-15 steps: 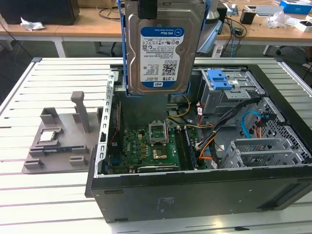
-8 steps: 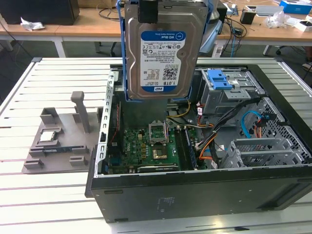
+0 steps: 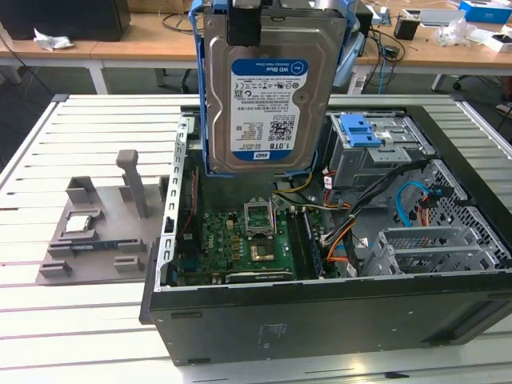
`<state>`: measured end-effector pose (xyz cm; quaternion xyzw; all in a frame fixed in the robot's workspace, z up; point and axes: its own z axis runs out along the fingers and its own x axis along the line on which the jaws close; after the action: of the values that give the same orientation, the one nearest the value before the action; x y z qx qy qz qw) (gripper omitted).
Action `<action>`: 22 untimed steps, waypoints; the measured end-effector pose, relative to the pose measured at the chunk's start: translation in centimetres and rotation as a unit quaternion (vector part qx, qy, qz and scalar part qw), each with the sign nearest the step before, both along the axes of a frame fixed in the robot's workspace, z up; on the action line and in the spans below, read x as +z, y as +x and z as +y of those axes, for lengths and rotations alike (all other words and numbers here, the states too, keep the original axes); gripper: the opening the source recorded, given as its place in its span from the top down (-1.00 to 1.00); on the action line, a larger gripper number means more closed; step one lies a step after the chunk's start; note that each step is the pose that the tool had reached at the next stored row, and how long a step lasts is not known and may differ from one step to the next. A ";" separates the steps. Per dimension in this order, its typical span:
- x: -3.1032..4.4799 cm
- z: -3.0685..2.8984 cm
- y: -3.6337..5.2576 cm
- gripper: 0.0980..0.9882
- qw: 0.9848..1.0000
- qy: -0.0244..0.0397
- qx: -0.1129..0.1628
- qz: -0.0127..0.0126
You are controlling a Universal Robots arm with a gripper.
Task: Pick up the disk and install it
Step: 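Pick up the disk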
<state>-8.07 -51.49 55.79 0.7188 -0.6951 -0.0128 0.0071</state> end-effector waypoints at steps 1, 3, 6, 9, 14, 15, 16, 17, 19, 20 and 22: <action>0.00 -0.20 0.00 0.40 1.000 0.000 0.000 0.000; 0.00 -0.53 0.00 0.40 1.000 0.000 0.000 0.000; 0.00 -1.11 0.00 0.40 1.000 0.000 0.000 0.000; -0.01 -1.63 0.00 0.40 1.000 0.000 0.000 0.000; -0.02 -2.30 0.00 0.40 1.000 0.000 0.000 0.000; -0.02 -2.48 0.00 0.40 1.000 0.000 0.000 0.000; -0.02 -2.60 0.00 0.40 1.000 0.000 0.000 0.000; -0.02 -2.80 0.00 0.40 1.000 0.000 0.000 0.000; -0.02 -3.05 0.00 0.40 1.000 0.000 0.000 0.000; -0.03 -3.37 0.00 0.40 1.000 0.000 0.000 0.000; -0.03 -3.67 0.00 0.40 1.000 0.000 0.000 0.000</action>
<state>-8.07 -55.16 55.76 0.7188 -0.6951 -0.0128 0.0071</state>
